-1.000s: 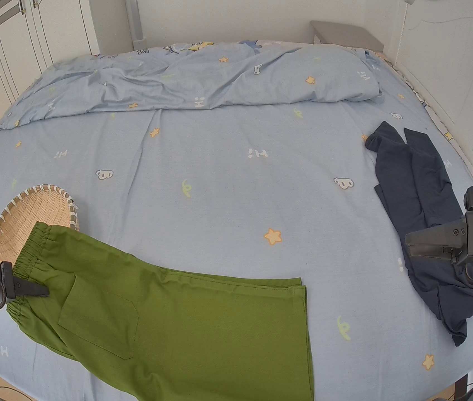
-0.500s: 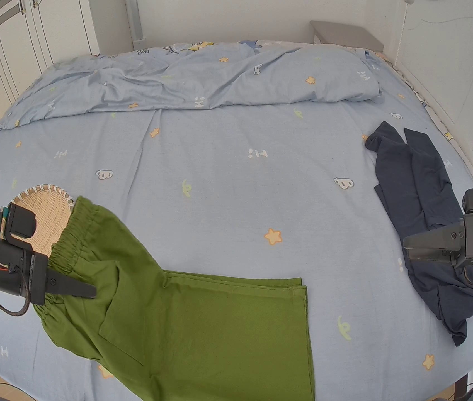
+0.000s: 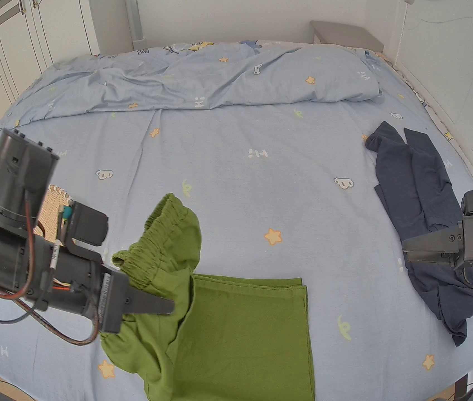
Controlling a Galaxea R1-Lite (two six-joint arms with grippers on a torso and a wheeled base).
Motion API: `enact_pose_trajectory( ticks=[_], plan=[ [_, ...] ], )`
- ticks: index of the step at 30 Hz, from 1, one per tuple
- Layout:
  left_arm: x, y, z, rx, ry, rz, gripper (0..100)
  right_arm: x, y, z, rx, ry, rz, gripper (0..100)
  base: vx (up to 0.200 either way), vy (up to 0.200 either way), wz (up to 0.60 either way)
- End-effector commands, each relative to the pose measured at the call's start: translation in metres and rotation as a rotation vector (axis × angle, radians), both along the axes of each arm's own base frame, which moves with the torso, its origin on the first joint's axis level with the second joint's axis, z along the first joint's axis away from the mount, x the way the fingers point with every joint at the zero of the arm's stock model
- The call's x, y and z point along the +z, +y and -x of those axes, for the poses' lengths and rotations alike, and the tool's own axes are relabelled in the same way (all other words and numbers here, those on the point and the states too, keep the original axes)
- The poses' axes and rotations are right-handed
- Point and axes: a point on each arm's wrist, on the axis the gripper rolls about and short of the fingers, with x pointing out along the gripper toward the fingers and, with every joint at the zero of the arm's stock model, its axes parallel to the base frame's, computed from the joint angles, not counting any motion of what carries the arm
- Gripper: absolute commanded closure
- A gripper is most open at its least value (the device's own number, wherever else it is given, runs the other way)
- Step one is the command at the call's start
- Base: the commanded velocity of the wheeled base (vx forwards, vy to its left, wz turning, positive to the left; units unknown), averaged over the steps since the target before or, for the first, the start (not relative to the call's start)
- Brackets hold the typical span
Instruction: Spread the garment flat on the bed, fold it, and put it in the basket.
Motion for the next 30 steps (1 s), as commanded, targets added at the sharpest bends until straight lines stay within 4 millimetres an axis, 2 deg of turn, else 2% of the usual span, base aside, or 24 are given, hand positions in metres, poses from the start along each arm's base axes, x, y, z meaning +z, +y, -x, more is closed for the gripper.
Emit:
enact_pose_trajectory(
  ticks=[1, 7, 12, 22, 23, 26, 30],
  plan=[
    [-0.017, -0.032, -0.006, -0.014, 0.077, -0.008, 100, -0.005, 0.003, -0.002, 0.011, 0.016, 0.005, 0, 0.0, 0.0, 0.0],
    [-0.022, -0.046, -0.002, -0.024, 0.11, 0.016, 100, -0.008, 0.005, -0.002, 0.006, 0.021, 0.024, 0, 0.0, 0.0, 0.0],
    [-0.038, -0.062, 0.001, -0.04, 0.168, -0.016, 100, -0.01, 0.007, -0.002, 0.003, 0.029, 0.036, 0, 0.0, 0.0, 0.0],
    [-0.05, -0.079, -0.004, 0.002, 0.141, 0.001, 100, -0.012, 0.007, -0.003, 0.006, 0.035, 0.039, 0, 0.0, 0.0, 0.0],
    [-0.05, -0.079, -0.004, 0.002, 0.141, 0.001, 0, -0.012, 0.007, -0.003, 0.006, 0.035, 0.039, 0, 0.0, 0.0, 0.0],
    [-0.051, -0.084, -0.003, -0.004, 0.138, 0.006, 0, -0.012, 0.009, -0.002, 0.013, 0.035, 0.039, 0, 0.0, 0.0, 0.0],
    [-0.053, -0.101, 0.006, -0.018, 0.168, 0.08, 0, -0.013, 0.01, -0.002, 0.012, 0.039, 0.046, 0, 0.0, 0.0, 0.0]
  ],
)
